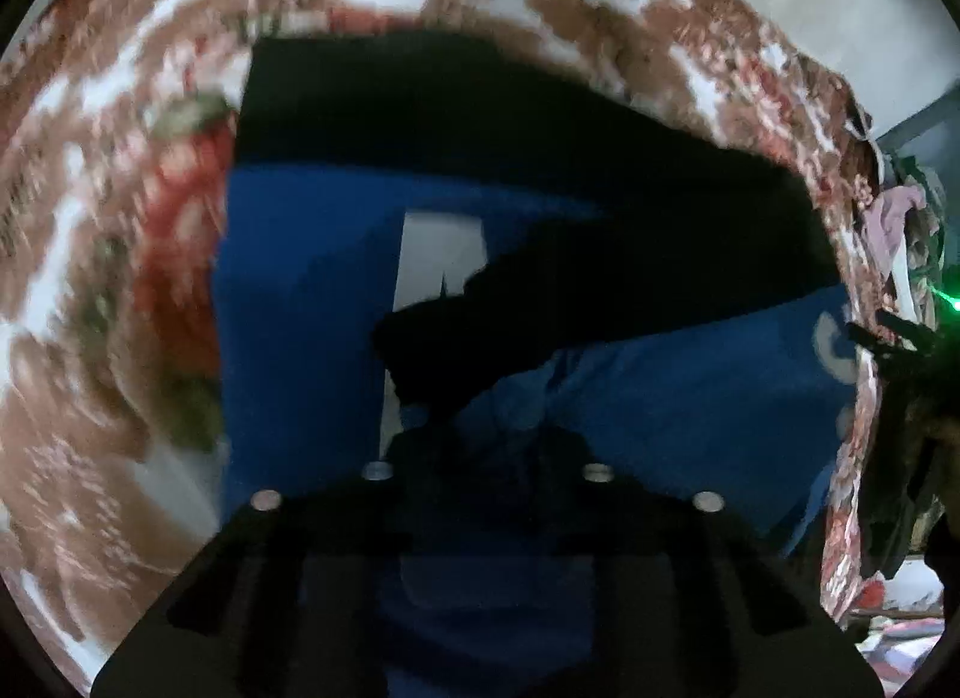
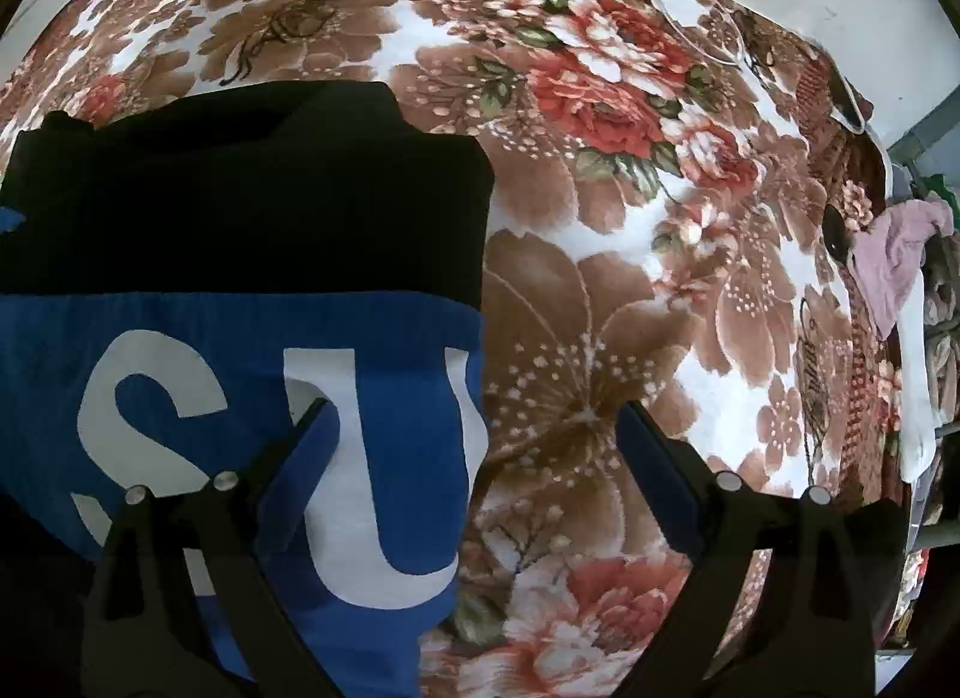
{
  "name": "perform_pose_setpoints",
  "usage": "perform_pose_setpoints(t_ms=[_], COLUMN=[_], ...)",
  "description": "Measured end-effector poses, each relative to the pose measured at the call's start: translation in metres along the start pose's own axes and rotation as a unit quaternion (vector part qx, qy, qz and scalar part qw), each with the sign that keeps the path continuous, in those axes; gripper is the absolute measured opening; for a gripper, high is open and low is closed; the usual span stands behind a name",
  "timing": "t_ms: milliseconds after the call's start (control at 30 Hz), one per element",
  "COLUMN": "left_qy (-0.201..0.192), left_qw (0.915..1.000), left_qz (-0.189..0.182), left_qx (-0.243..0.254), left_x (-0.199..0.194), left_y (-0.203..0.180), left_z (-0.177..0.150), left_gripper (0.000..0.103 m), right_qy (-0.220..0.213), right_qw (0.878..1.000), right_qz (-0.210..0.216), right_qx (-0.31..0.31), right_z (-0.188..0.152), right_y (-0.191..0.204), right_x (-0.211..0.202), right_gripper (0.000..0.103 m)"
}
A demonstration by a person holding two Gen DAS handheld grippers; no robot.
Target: Fold large clothes
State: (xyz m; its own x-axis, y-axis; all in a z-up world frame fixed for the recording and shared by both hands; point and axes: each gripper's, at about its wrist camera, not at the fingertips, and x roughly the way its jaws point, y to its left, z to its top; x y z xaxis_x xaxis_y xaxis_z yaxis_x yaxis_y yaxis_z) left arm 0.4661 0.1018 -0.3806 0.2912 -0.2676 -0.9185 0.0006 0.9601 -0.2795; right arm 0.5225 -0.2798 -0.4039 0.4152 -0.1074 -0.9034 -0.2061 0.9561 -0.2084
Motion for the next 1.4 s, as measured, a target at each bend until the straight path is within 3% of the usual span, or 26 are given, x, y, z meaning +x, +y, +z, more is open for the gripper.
perform_pose_setpoints(t_ms=[167,267,367,500,533,567,633,667,700,733,767,833,933,1067,1167,1267,1333,1400], left_qy=[-0.084,-0.104,-0.067,-0.026,-0.021,-0.019,-0.022,-0.028,-0.042,-0.058,-0.077,-0.114,-0.131,-0.114,-0.084,-0.049,-0.039,-0.043], left_qw=[0.9940,0.9909,0.9934,0.9883,0.9874,0.9861,0.9835,0.9841,0.9845,0.9837,0.9825,0.9804,0.9819,0.9829,0.9837,0.9803,0.9848,0.9832], left_qz=[0.040,0.055,0.069,0.115,0.124,0.133,0.152,0.150,0.150,0.153,0.154,0.148,0.119,0.106,0.111,0.146,0.128,0.128], left_qx=[0.058,0.065,0.063,0.096,0.097,0.097,0.095,0.090,0.080,0.074,0.070,0.064,0.068,0.099,0.114,0.124,0.111,0.123], left_x=[-0.059,-0.064,-0.027,0.024,0.032,0.036,0.037,0.032,0.020,0.008,-0.006,-0.034,-0.052,-0.025,0.011,0.039,0.045,0.041], left_y=[-0.021,-0.017,-0.006,0.005,0.008,0.009,0.008,0.008,0.007,0.007,0.005,-0.003,-0.024,-0.057,-0.065,-0.054,-0.040,-0.040], left_z=[0.037,0.064,0.070,0.047,0.041,0.038,0.034,0.033,0.032,0.031,0.030,0.028,0.027,0.019,0.007,-0.006,-0.011,-0.016], left_gripper=[0.016,0.016,0.016,0.020,0.024,0.040,0.057,0.058,0.062,0.075,0.082,0.086,0.088,0.089,0.089,0.090,0.090,0.090], right_qy=[-0.002,-0.011,-0.005,-0.014,-0.014,-0.015,-0.021,-0.022,-0.027,-0.036,-0.044,-0.060,-0.075,-0.082,-0.062,-0.063,-0.080,-0.082], right_qw=[1.000,0.998,0.998,0.998,0.998,0.998,0.999,0.999,0.999,0.999,0.999,0.997,0.994,0.992,0.994,0.991,0.987,0.987], right_qz=[0.001,-0.017,-0.028,-0.030,-0.027,-0.026,-0.027,-0.023,-0.016,0.000,0.013,0.036,0.078,0.080,0.041,0.009,-0.006,-0.003], right_qx=[-0.029,-0.052,-0.058,-0.059,-0.054,-0.050,-0.040,-0.030,-0.016,-0.002,0.006,0.017,0.007,-0.041,-0.083,-0.118,-0.142,-0.140], right_z=[0.007,0.008,0.006,-0.001,-0.004,-0.005,-0.006,-0.005,-0.003,-0.001,0.000,0.007,0.020,0.027,0.017,-0.003,-0.014,-0.019], right_y=[0.008,0.015,0.017,0.016,0.016,0.016,0.015,0.013,0.010,0.008,0.008,0.012,0.039,0.094,0.119,0.119,0.115,0.107], right_x=[0.000,0.007,0.021,0.033,0.037,0.037,0.031,0.023,0.014,0.003,-0.006,-0.024,-0.043,-0.037,-0.006,0.013,0.013,0.011], right_gripper=[0.092,0.093,0.093,0.097,0.097,0.097,0.097,0.097,0.097,0.097,0.098,0.098,0.098,0.098,0.098,0.098,0.098,0.098])
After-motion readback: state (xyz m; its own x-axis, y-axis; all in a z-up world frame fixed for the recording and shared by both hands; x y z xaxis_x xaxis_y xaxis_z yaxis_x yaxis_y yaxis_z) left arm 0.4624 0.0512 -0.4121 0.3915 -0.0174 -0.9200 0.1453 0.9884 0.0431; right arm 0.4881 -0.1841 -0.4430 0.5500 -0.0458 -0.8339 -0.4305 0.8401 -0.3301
